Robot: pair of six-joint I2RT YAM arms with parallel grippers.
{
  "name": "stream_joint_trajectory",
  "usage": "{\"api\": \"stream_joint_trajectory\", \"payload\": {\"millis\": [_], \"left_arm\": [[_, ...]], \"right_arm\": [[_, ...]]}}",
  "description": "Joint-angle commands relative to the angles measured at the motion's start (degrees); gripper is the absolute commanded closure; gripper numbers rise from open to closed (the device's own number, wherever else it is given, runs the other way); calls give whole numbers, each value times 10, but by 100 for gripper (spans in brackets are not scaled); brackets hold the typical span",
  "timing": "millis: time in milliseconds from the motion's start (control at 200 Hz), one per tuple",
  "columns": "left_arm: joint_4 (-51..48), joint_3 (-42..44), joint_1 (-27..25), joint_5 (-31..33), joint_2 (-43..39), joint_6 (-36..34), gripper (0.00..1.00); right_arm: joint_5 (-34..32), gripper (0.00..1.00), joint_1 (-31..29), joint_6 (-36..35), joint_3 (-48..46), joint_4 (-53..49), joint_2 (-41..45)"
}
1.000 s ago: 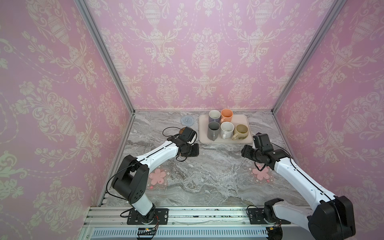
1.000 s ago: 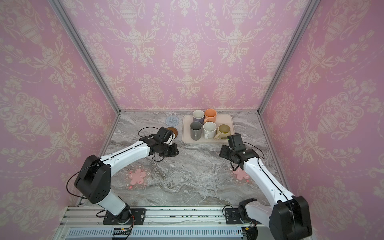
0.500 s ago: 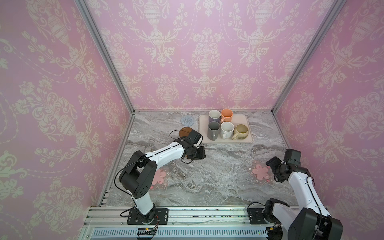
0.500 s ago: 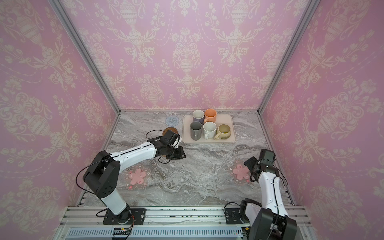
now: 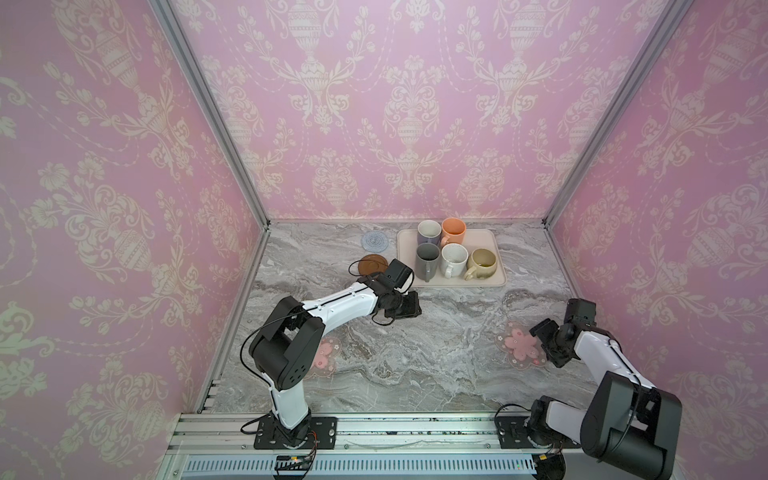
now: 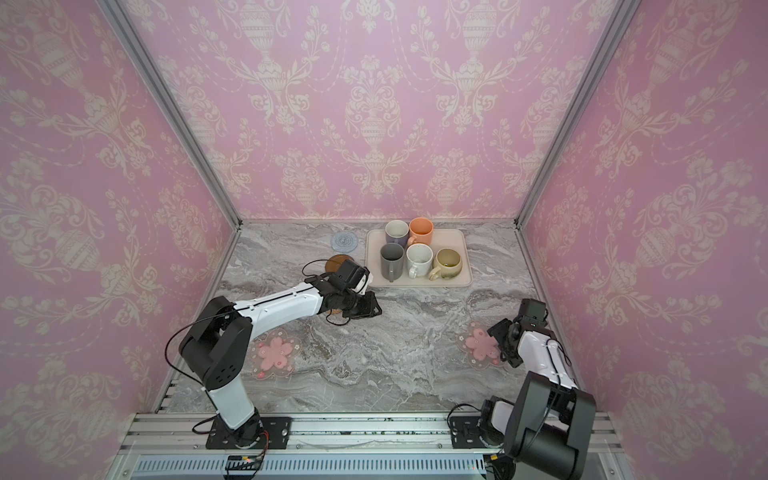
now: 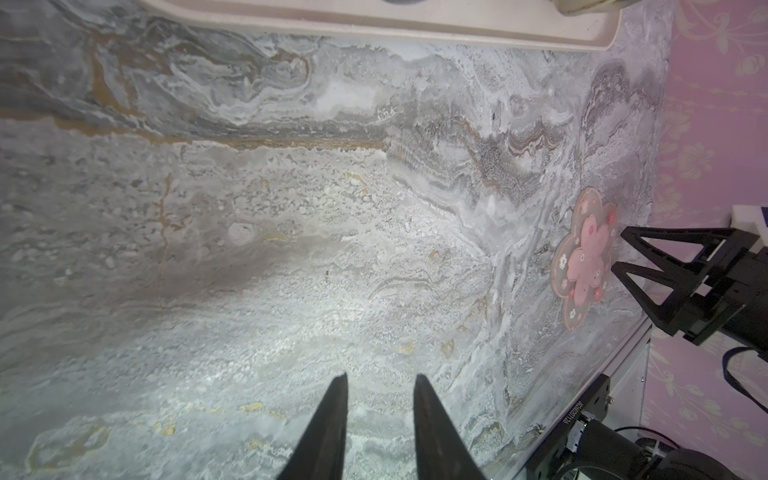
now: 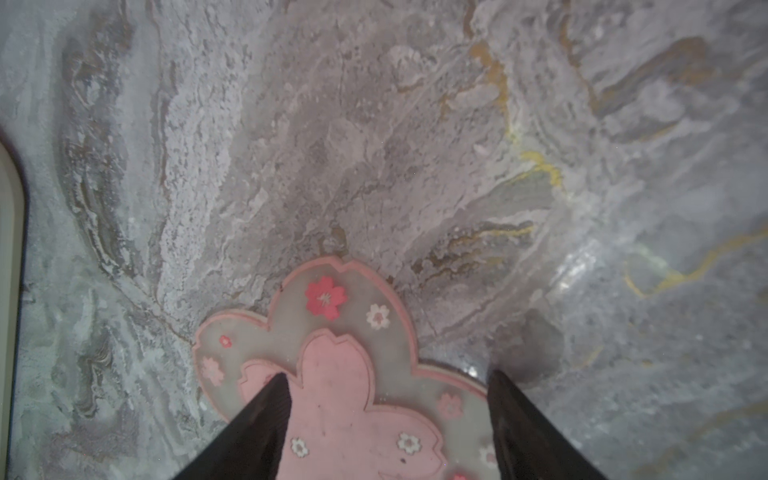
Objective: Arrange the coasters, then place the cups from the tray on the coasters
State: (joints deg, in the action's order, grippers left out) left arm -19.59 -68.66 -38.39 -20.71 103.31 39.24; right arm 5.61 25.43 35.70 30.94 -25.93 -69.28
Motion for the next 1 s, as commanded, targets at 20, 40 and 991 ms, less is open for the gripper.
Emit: {"api": "stream_joint_trajectory", "payload": {"millis": [20,40,991], "left_arm": [[13,-19,-8,-16,22,15,70],[12,-21,-8,-17,24,15,70],[-58,-49,1,-39,-2,-60,69]], "right_arm": [[12,27,2,-27,-12,1,-2],[12,27,2,-24,-15,0,2],[72,30,-61,-28,-37,-32,55]]}}
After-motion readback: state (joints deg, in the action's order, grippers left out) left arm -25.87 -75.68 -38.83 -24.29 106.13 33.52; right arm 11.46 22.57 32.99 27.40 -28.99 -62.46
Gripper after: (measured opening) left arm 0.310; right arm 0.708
